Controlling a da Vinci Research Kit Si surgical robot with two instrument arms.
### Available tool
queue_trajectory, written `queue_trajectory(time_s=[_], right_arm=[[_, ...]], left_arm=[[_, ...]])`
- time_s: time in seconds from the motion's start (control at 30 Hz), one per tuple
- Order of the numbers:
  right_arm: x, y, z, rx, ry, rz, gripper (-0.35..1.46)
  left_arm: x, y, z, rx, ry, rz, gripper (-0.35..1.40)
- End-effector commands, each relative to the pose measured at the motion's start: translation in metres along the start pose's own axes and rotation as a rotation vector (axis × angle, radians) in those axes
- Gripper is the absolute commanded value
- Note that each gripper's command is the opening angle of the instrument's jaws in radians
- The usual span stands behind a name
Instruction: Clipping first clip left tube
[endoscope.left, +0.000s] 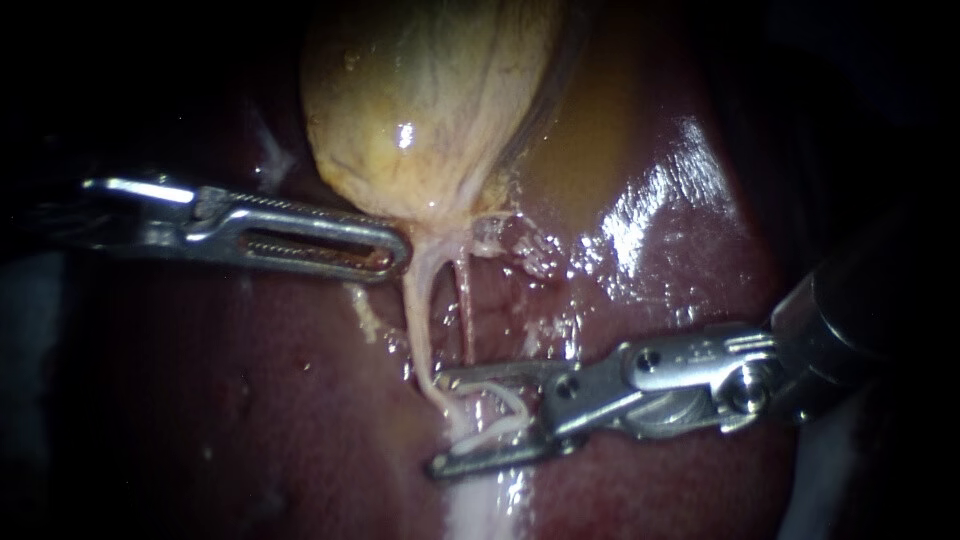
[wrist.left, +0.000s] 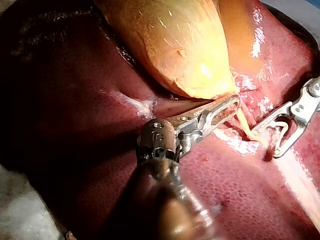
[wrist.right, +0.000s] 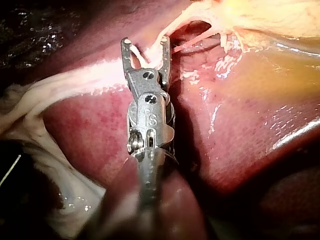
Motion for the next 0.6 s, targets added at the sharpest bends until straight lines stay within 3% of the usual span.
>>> queue_trajectory(time_s=[0.03, 0.6], right_arm=[[0.0000, 0.0000, 0.0000, 0.000, 0.001, 0.006, 0.46], [0.0000, 0.0000, 0.0001, 0.002, 0.000, 0.005, 0.46]], left_arm=[[0.0000, 0.0000, 0.0000, -0.001, 0.000, 0.000, -0.35], [0.0000, 0.0001, 0.0000, -0.001, 0.000, 0.000, -0.35]])
